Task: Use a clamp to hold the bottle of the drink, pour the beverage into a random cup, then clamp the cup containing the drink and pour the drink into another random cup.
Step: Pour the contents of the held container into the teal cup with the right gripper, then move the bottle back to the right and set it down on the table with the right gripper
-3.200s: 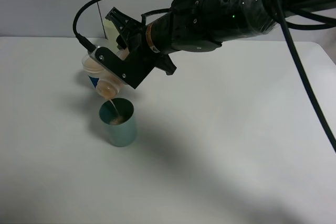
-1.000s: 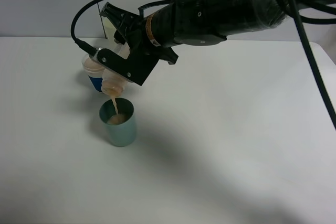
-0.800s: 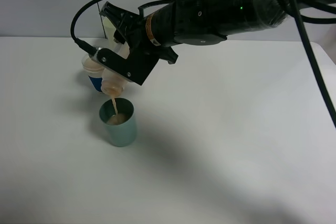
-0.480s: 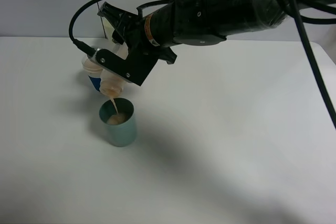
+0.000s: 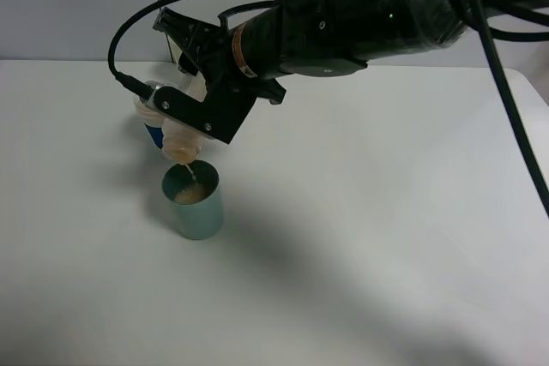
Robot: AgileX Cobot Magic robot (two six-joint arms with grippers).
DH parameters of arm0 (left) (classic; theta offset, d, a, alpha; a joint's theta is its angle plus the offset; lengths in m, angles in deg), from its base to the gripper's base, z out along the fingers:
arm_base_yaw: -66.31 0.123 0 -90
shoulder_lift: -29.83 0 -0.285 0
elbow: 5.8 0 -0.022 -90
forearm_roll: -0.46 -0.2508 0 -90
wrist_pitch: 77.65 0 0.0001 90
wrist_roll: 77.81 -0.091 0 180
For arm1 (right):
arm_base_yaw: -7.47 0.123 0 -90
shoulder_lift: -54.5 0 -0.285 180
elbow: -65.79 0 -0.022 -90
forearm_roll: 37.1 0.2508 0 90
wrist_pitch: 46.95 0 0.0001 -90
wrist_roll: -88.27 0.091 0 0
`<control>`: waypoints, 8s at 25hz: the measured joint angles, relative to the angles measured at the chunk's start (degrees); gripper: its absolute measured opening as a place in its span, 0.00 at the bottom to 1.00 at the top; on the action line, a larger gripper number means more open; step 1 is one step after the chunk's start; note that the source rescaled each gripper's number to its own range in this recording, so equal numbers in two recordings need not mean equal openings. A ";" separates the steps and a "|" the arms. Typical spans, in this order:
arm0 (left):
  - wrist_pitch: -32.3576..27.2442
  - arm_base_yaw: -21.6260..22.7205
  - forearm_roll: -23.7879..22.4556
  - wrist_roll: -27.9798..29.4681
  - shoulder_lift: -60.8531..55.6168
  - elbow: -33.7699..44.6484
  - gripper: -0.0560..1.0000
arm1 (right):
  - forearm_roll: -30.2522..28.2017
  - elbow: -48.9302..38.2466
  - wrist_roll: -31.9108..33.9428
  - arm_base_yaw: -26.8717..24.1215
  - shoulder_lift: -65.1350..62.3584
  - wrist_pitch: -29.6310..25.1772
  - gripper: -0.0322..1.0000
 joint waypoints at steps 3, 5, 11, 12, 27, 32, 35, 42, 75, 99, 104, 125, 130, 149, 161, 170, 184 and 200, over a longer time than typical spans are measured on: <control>0.00 0.00 0.00 0.00 0.00 0.00 0.85 | 0.00 0.00 -0.33 0.28 0.00 0.19 0.03; 0.00 0.00 0.00 0.00 0.00 0.00 0.85 | 0.00 0.00 -0.33 0.33 -0.04 0.19 0.03; 0.00 0.00 0.00 0.00 0.00 0.00 0.85 | 0.00 0.00 -0.56 0.33 -0.06 0.25 0.03; 0.00 0.00 0.00 0.00 0.00 0.00 0.85 | 0.00 0.00 -0.56 0.33 -0.06 0.25 0.03; 0.00 0.00 0.00 0.00 0.00 0.00 0.85 | 0.00 0.00 -0.56 0.33 -0.06 0.81 0.03; 0.00 0.00 0.00 0.00 0.00 0.00 0.85 | 0.00 0.00 -0.56 0.33 -0.06 0.95 0.03; 0.00 0.00 0.00 0.00 0.00 0.00 0.85 | 0.00 0.00 -0.56 0.33 -0.06 2.07 0.03; 0.00 0.00 0.00 0.00 0.00 0.00 0.85 | 0.00 0.00 -1.44 0.33 -0.06 2.64 0.03; 0.00 0.00 0.00 0.00 0.00 0.00 0.85 | 0.00 0.00 -8.55 0.33 -0.06 5.13 0.03; 0.00 0.00 0.00 0.00 0.00 0.00 0.85 | 5.32 0.00 -10.97 0.33 -0.06 7.18 0.03; 0.00 0.00 0.00 0.00 0.00 0.00 0.85 | 10.78 0.00 -10.97 0.33 -0.06 7.00 0.03; 0.00 0.00 0.00 0.00 0.00 0.00 0.85 | 40.15 0.00 -10.63 -2.01 -0.11 0.30 0.03; 0.00 0.00 0.00 0.00 0.00 0.00 0.85 | 51.98 0.00 -8.96 -5.03 -0.11 0.23 0.03; 0.00 0.00 0.00 0.00 0.00 0.00 0.85 | 78.25 0.00 7.30 -15.74 -0.11 0.17 0.03; 0.00 0.00 0.00 0.00 0.00 0.00 0.85 | 86.09 0.00 12.99 -22.28 -1.62 -1.74 0.03; 0.00 0.00 0.00 0.00 0.00 0.00 0.85 | 88.75 0.00 13.05 -27.77 -3.90 -5.47 0.03; 0.00 0.00 0.00 0.00 0.00 0.00 0.85 | 127.02 -10.84 -28.28 -29.05 -5.50 2.75 0.03; 0.00 0.00 0.00 0.00 0.00 0.00 0.85 | 150.57 -14.54 -47.75 -35.07 -5.88 1.77 0.03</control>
